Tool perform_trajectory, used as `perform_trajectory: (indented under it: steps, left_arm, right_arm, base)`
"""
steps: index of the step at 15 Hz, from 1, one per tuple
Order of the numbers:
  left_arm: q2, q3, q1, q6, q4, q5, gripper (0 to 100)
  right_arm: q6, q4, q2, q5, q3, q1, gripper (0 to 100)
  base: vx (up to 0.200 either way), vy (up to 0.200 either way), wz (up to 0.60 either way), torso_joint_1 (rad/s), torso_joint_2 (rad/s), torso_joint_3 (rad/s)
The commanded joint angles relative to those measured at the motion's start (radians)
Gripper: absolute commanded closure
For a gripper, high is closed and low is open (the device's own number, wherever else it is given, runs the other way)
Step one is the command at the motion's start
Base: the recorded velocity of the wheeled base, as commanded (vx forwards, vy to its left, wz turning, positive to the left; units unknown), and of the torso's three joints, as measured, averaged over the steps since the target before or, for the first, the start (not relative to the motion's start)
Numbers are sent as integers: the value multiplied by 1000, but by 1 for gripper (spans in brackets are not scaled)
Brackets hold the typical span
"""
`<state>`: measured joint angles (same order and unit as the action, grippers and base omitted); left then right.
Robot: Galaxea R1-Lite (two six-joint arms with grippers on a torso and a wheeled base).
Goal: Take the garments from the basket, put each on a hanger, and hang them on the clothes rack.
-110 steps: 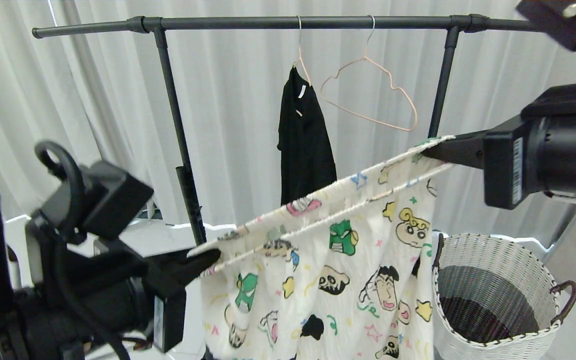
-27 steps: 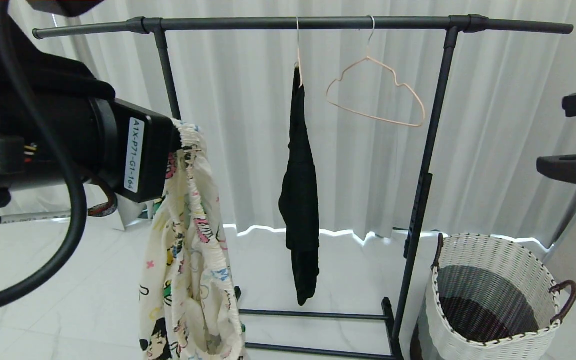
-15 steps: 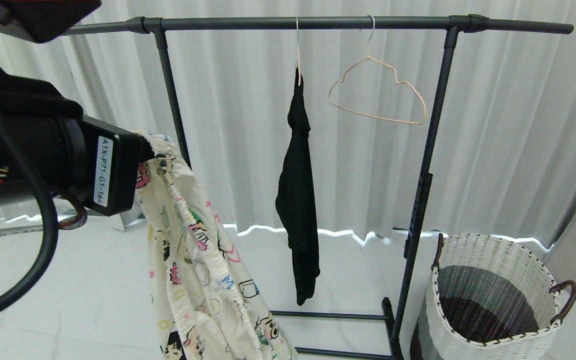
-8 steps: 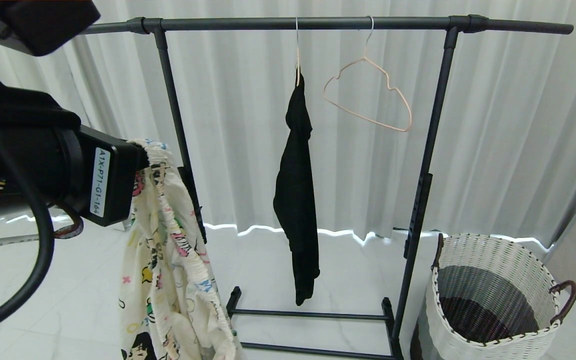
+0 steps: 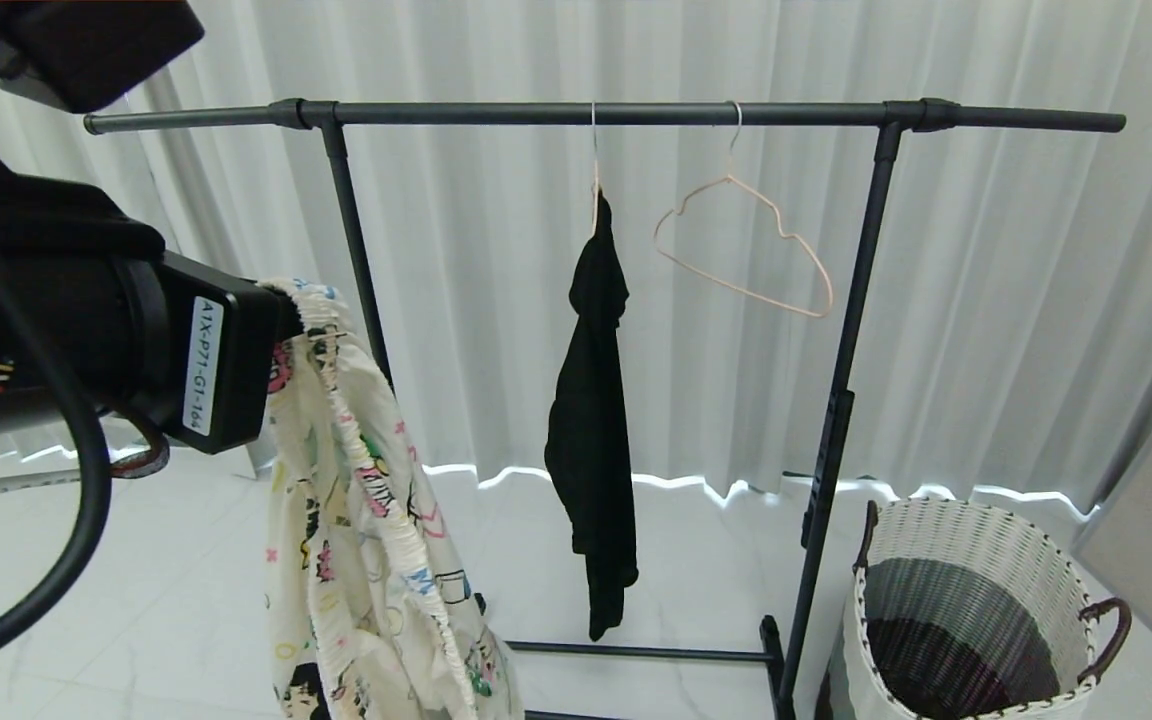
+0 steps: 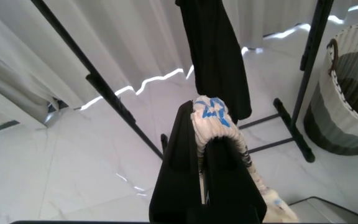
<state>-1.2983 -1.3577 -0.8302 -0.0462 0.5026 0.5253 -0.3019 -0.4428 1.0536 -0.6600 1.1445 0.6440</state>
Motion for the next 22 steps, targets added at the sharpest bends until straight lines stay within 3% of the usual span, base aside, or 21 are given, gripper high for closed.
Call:
perform_trajectory:
  steps: [1,17,22]
  left_arm:
    - [-1,0,0,0,1,1,100]
    - [-1,11,0,0,1,1,100]
    - [-10,26,-1,2,-1,96,100]
  right_arm:
    - [0,-1,3,0,1,0,0]
    - [1,4,2,3,1,0,0]
    - [0,4,3,5,0,2,0]
  base:
    - [0,0,0,183,-452,-305]
    - [0,0,0,202,-481,-276]
    - [0,80,0,36,-71,-39]
